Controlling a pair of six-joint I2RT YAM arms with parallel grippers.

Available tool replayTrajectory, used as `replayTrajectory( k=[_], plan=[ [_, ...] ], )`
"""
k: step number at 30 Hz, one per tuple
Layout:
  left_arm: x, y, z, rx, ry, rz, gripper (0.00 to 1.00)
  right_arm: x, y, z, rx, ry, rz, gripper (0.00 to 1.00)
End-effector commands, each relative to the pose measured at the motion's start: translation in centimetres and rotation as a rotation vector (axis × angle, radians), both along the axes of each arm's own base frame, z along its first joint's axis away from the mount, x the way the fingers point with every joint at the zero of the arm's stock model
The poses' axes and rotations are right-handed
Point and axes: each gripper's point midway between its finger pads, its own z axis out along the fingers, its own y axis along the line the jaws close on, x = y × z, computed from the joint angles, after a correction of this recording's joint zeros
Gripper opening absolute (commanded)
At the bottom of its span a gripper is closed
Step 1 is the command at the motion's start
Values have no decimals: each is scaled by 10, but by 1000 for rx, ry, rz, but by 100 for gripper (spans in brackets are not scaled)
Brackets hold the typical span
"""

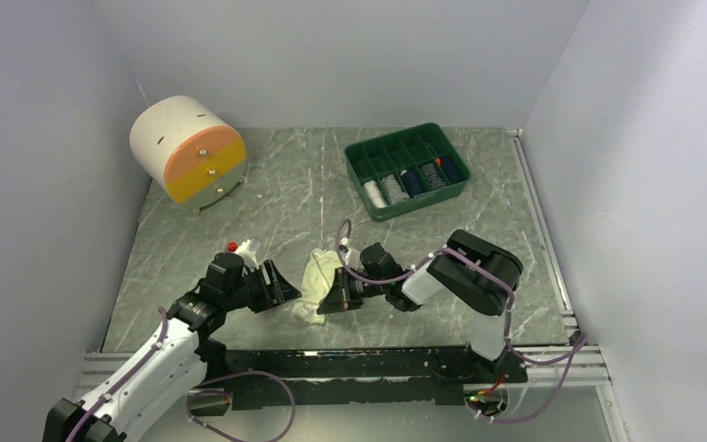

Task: Roll the underwear
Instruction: Roll the underwear to the center of the board.

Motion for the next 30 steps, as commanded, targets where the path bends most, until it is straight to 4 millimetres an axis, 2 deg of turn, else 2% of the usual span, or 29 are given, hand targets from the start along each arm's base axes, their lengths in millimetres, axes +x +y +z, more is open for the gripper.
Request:
replayTrajectory(
  k=[1, 4, 7, 17, 23, 30],
  plan=[
    [0, -4, 2, -24, -33, -28, 64, 7, 1, 0, 8, 49, -38, 1],
    [-6, -9, 2, -63, -38, -63, 66, 7, -2, -5, -14, 72, -60, 4],
    [-9, -14, 2, -87, -59, -102, 80, 7, -4, -9, -32, 92, -66, 5],
    [-18, -23, 0, -72, -80, -189, 81, 14, -9, -15, -86, 92, -5, 4],
    [-27, -23, -12, 26, -70, -200, 83, 18, -13, -20, -110, 103, 47, 3],
    [-18, -15, -21, 109, -76, -168, 81, 19, -14, -22, -117, 115, 98, 3]
  ],
)
